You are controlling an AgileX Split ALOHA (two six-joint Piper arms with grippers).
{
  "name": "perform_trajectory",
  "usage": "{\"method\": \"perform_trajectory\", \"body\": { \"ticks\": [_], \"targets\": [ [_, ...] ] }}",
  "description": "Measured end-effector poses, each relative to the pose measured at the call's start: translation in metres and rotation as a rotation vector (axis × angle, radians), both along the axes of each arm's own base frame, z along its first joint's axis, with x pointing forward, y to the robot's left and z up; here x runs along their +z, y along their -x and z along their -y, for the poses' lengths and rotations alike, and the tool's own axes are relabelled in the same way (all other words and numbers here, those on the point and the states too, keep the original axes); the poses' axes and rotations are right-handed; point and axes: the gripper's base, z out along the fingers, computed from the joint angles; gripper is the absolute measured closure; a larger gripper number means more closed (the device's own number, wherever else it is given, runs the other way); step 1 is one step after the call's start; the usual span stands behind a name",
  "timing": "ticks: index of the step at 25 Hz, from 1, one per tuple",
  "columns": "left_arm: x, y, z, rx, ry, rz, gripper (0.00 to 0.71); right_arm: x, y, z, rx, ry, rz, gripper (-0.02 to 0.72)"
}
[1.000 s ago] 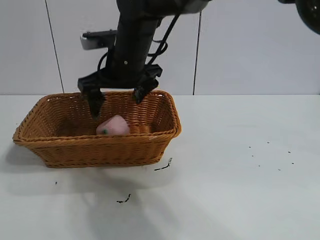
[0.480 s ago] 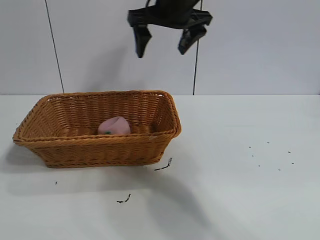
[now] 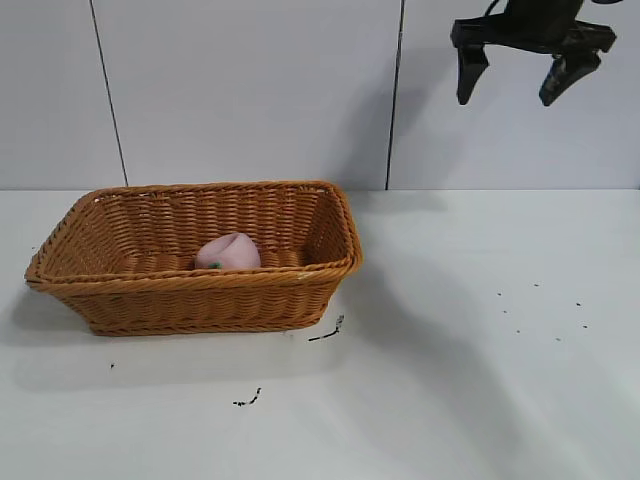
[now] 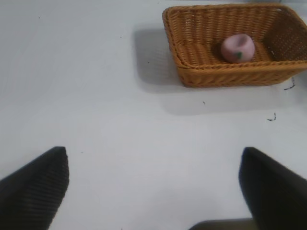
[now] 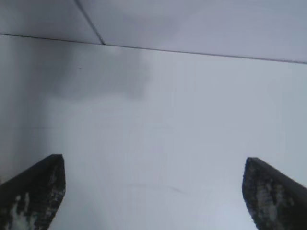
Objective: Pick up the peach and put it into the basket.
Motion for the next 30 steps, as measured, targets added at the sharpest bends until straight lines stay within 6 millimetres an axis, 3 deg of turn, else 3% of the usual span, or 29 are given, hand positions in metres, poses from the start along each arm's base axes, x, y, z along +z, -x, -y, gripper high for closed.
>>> {"method": "perform_trajectory", "body": {
  "ticks": [4,7,12,16,20,25,30],
  "targets": [
    [0.000,0.000,0.000,0.000,0.000,0.000,0.017,0.025,0.019,0.001,0.001,0.000,0.015,0.008],
    [0.000,0.000,0.000,0.000,0.000,0.000,0.017,0.047,0.046,0.002,0.002,0.000,0.014,0.008],
    [0.000,0.000,0.000,0.000,0.000,0.000,0.017,0.083,0.114,0.004,0.003,-0.007,0.007,0.008],
    [0.000,0.000,0.000,0.000,0.000,0.000,0.017,0.090,0.183,0.007,0.003,-0.008,-0.026,0.008],
    [0.000,0.000,0.000,0.000,0.000,0.000,0.017,0.077,0.258,0.011,0.003,-0.007,-0.067,0.008],
    [0.000,0.000,0.000,0.000,0.000,0.000,0.017,0.036,0.342,0.014,0.002,-0.005,-0.127,0.008],
    [0.000,0.000,0.000,0.000,0.000,0.000,0.017,-0.001,0.406,0.017,0.001,-0.012,0.038,0.008]
  ]
}}
